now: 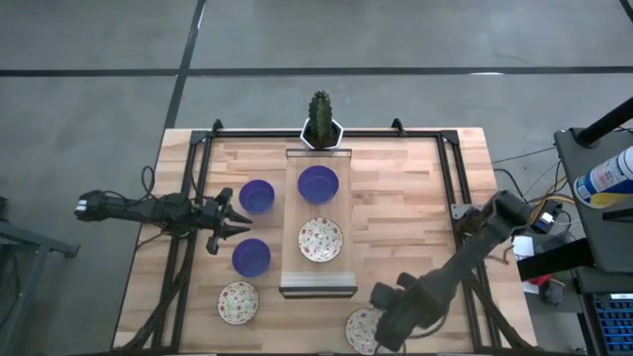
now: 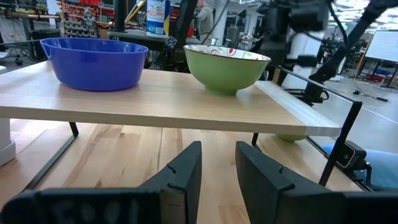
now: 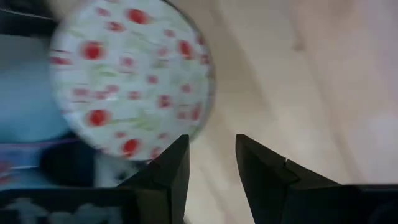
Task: Pick & Place Mini bowls
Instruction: Stack the right white patterned bowl on top of the white patterned bowl on the shelf
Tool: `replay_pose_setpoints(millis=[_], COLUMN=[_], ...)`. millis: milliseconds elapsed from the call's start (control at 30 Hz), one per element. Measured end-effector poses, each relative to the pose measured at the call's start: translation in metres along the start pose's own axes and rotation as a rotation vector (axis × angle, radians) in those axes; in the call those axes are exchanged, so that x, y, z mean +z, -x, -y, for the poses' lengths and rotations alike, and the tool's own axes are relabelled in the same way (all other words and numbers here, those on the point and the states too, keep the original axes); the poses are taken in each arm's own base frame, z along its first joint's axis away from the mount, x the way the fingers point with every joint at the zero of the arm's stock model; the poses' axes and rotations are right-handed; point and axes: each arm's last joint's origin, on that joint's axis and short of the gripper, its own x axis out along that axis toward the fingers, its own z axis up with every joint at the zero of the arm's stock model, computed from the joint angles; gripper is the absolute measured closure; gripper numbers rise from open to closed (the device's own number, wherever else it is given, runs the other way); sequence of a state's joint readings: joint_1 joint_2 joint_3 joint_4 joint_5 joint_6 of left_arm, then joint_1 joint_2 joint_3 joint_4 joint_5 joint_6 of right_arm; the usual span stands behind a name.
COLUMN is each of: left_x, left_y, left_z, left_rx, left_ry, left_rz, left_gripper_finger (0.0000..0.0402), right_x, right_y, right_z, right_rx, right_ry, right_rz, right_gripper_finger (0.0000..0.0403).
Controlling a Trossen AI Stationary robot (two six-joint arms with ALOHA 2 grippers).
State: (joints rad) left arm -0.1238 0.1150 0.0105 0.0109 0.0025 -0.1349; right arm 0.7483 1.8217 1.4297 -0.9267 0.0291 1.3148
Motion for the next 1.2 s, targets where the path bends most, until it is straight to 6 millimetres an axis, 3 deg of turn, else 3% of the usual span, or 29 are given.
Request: replay_pose_setpoints(millis=[233,433,667,1200], left_x=[0.000,0.000,0.000,0.000], left_y=[0.000,0.000,0.000,0.000], left_z=[0.000,0.000,0.000,0.000], left_rx=[0.000,0.000,-0.001,-0.001], left_ry=[0.000,0.000,0.000,0.000], left_rz=[0.001,0.002,0.003,-0.001], left_gripper_finger=[0.0299,0.0299,0.0299,0.0299], right_x=[-0.004,-0.011,-0.008,-0.006], right_y=[0.002,-0.013,-0.022,-0.031], right_z=[0.026,0.051,0.038,0.024], right_rx=[0.270,0.224,0.372,0.183], right_ry=[-0.130,-0.271,-0.233,-0.217], right_rz=[0.156,0.147,0.176,0.111], right_gripper_finger=[0.0278,0.0278,0.0278,0.0278])
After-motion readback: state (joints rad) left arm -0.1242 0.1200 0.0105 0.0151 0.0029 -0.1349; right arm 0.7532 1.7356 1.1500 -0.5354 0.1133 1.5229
